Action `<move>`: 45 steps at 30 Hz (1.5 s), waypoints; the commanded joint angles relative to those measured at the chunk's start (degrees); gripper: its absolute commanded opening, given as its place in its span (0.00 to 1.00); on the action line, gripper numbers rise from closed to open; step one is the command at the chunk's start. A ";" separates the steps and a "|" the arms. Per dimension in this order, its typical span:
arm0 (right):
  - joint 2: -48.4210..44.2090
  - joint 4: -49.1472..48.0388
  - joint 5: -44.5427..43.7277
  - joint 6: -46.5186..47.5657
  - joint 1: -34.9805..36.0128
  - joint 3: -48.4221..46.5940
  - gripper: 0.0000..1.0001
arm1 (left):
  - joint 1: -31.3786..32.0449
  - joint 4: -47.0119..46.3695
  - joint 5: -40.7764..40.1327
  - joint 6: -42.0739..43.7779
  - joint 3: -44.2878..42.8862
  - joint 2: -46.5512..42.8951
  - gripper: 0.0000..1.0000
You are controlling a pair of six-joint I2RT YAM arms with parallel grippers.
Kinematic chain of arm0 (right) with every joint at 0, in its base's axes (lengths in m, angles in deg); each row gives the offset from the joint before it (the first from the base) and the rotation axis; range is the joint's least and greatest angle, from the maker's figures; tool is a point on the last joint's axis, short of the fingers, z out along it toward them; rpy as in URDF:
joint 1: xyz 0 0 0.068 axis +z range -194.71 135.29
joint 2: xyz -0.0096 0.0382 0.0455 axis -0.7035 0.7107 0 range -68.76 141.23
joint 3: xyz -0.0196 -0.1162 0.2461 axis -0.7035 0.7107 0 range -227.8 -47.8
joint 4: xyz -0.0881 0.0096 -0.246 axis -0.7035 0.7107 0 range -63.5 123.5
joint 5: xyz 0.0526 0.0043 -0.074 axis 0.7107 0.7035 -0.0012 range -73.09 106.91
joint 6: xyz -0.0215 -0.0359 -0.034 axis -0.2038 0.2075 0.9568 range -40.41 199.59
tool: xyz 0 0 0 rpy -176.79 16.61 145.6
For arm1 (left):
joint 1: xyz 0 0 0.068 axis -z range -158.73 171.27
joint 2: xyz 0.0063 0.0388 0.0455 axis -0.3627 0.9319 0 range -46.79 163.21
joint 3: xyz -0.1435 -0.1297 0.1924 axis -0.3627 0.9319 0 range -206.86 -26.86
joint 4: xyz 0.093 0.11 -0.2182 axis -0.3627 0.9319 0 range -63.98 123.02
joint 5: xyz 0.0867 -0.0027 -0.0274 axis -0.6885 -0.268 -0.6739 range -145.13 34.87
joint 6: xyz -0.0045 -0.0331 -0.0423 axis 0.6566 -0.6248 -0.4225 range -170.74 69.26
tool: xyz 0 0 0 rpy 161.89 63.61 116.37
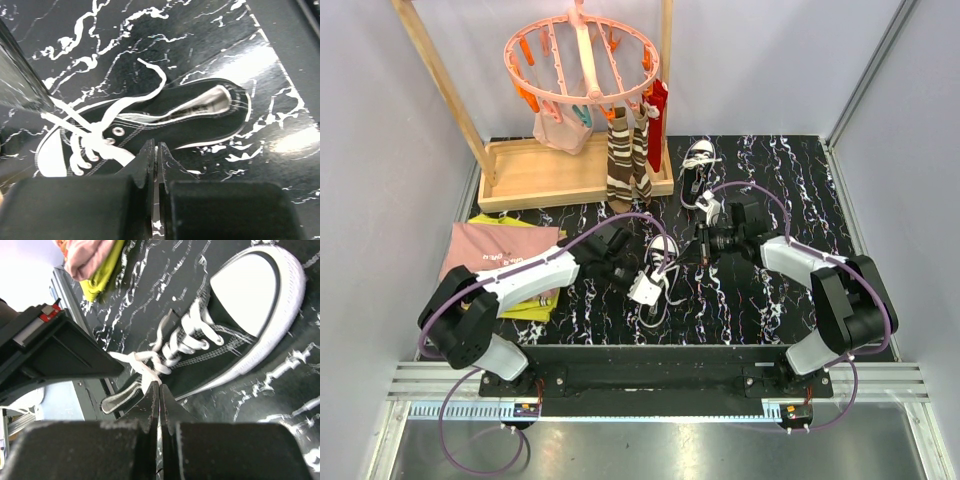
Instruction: Tie the shoes
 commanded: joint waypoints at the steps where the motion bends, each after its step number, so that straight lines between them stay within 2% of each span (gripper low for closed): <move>1: -2.59 3.58 -1.63 3.30 -1.97 0.47 0.00 | -0.71 2.12 4.17 -0.61 1.05 -1.98 0.00; 18: -0.49 9.65 -2.69 2.87 -7.07 -2.34 0.00 | -2.38 2.21 5.32 -5.54 3.69 -3.03 0.00; 31: 2.32 10.62 -3.57 1.46 -10.06 -4.18 0.00 | -3.26 3.35 5.41 -6.68 4.66 -4.53 0.00; 39: 3.29 11.32 -4.27 1.46 -10.59 -5.06 0.00 | -3.26 10.20 3.13 -6.24 1.32 -3.65 0.00; 45: 4.43 11.15 -5.06 1.37 -10.59 -5.50 0.00 | -3.26 17.41 0.58 -1.32 -0.09 -0.05 0.00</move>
